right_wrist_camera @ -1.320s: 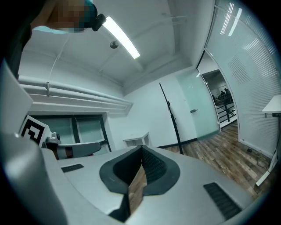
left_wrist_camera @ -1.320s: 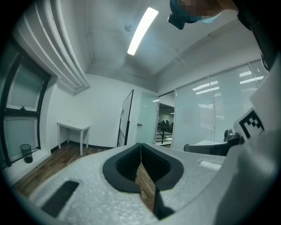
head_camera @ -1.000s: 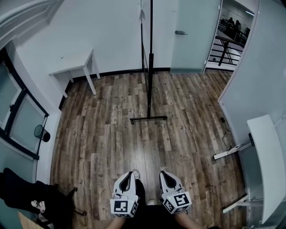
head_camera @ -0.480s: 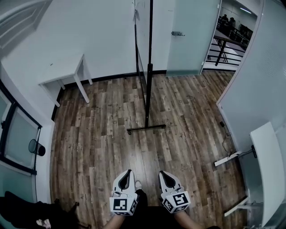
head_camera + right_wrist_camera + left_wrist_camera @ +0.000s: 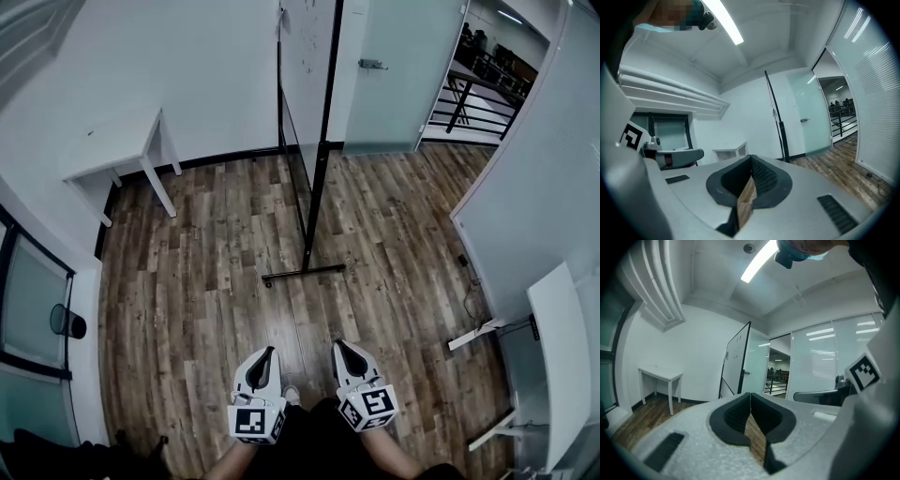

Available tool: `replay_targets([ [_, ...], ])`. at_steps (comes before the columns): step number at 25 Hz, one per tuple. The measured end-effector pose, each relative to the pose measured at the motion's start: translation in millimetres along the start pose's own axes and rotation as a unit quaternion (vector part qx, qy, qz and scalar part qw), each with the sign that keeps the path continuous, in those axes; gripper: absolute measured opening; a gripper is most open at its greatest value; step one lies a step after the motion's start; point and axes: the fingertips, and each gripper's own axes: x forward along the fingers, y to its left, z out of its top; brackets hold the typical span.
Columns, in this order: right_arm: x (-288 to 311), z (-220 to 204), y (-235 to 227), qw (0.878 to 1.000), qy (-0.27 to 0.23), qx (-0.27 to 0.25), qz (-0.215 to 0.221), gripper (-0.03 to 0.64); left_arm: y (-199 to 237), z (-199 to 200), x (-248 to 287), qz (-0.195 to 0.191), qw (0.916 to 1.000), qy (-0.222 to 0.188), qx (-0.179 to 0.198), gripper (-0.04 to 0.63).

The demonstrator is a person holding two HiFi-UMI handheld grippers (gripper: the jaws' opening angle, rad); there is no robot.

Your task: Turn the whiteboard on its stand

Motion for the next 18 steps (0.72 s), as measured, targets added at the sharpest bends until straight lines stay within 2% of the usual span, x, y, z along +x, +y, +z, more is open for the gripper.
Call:
replay_targets([
  [8,58.2,14.4,-21.1,1.000,-0.010,-0.006,0.000,0.011,15.7,4.8,34.0,0.003,0.9997,-0.002,-0.023,0.018],
  [13,109.8,18.1,-40.2,1.000,-0.013,-0.008,0.003,0.011,38.6,8.4,68.1,0.011,0.9998,-0.009,-0.014,0.018],
  [18,174.0,32.2,-68.4,1.000,-0.012,-0.015,0.015,0.011,60.0,18.9,126.4,0.021,0.9997,-0.014,-0.002,0.018],
])
